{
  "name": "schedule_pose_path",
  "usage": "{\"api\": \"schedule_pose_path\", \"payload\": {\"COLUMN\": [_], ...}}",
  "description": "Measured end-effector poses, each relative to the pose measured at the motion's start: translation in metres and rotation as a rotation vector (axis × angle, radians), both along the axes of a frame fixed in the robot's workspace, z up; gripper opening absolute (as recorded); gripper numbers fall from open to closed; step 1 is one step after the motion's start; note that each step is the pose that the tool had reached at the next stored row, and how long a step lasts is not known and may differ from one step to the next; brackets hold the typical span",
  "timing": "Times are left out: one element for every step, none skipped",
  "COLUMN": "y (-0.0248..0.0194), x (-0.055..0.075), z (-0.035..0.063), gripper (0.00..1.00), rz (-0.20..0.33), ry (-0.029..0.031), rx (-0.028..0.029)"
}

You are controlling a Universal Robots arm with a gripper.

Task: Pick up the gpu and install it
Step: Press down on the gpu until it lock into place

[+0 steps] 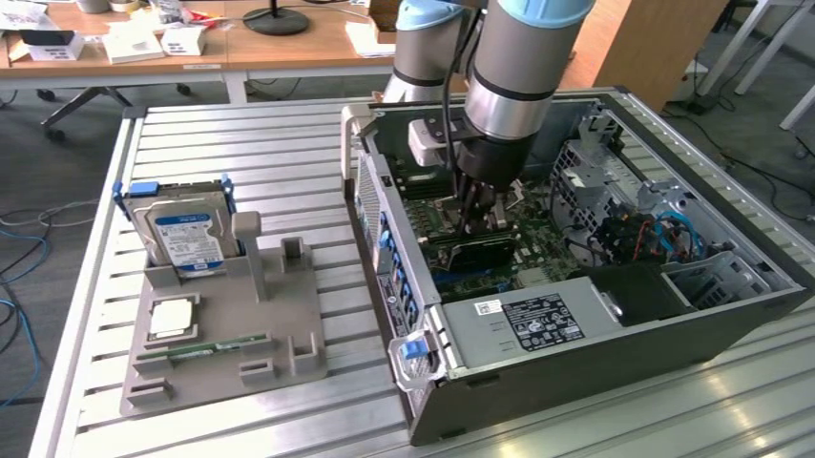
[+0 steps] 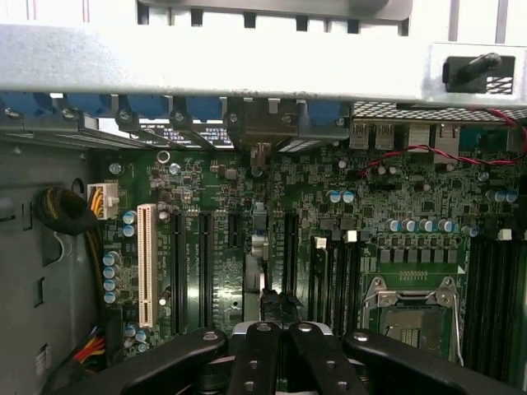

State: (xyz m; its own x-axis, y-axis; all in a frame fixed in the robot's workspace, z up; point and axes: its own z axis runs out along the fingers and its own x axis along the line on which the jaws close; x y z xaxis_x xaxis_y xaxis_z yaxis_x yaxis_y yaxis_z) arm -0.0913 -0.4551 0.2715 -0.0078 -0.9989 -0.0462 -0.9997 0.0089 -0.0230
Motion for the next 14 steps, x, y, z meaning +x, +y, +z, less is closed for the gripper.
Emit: {"api": "schedule_pose_path", "payload": {"y": [0.0000,0.0001,0.0001,0.0000,0.0000,0.0000,0.0000,0.0000,0.0006,0.0013,0.0014,0.0014,0.0014,0.0014], "x": [0.0000,0.0000,0.0000,0.0000,0.0000,0.0000,0.0000,0.0000,-0.0001,-0.0001,-0.0001,-0.0001,-0.0001,-0.0001], "z": [-0.0002,-0.0011,-0.0023,-0.0033,-0.0036,-0.0036,-0.0036,-0.0036,-0.0038,-0.0039,-0.0038,-0.0038,-0.0038,-0.0042], "gripper": [0.11,0.11,0.11,0.11,0.11,0.11,0.11,0.11,0.11,0.11,0.11,0.11,0.11,0.11], "rz": [0.000,0.000,0.000,0.000,0.000,0.000,0.000,0.000,0.000,0.000,0.000,0.000,0.000,0.000], "ry": [0.0000,-0.0002,-0.0002,-0.0001,0.0000,0.0000,0.0000,0.0000,-0.0002,-0.0002,-0.0001,-0.0001,-0.0001,-0.0001], "rx": [0.0000,0.0005,0.0004,0.0002,0.0001,0.0000,0.0001,0.0001,0.0003,0.0003,0.0003,0.0002,0.0002,0.0002]}}
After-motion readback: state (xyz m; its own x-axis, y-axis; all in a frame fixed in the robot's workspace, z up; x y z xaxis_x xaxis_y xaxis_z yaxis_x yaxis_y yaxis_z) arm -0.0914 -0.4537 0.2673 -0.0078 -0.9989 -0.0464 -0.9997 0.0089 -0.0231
